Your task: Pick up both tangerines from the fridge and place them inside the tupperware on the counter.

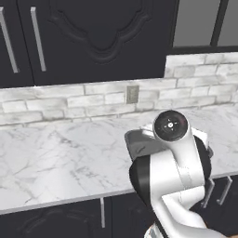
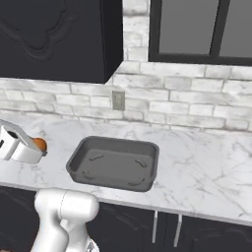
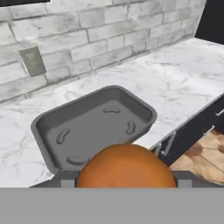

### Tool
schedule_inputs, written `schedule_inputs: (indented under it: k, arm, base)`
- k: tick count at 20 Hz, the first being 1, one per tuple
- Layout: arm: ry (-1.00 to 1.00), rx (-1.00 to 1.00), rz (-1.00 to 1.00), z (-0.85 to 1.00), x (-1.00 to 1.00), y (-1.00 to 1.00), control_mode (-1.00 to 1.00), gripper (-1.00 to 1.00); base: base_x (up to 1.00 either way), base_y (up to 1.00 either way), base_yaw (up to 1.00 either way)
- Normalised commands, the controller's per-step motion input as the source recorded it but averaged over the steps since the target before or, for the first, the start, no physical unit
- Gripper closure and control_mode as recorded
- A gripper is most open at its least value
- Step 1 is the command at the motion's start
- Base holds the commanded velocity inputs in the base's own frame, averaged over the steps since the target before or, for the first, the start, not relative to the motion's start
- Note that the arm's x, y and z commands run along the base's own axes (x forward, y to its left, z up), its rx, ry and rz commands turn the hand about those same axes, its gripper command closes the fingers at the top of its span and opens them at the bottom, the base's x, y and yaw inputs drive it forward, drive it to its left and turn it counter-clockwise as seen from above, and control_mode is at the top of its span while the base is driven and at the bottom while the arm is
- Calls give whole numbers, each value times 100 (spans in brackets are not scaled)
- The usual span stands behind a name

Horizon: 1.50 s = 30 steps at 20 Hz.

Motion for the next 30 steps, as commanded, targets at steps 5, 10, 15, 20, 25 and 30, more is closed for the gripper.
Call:
schedule_inputs:
  k: [5,10,15,20,25,30]
  arm:
    - [39,11,0,-2,66,-11,-100,100]
    - [54,15,21,-20,44,-47,-100,100]
    - [49,2,39,-53,11,-37,-100,100]
    - [16,0,15,-80,-6,-8,-100,100]
    - [6,0,1,-56,-2,-2,-100,100]
    - [4,0,4,-33,17,-2,-100,100]
  base:
    - [19,1,0]
    - [0,0,0]
    - [0,0,0]
    - [0,0,0]
    - [0,0,0]
    - [0,0,0]
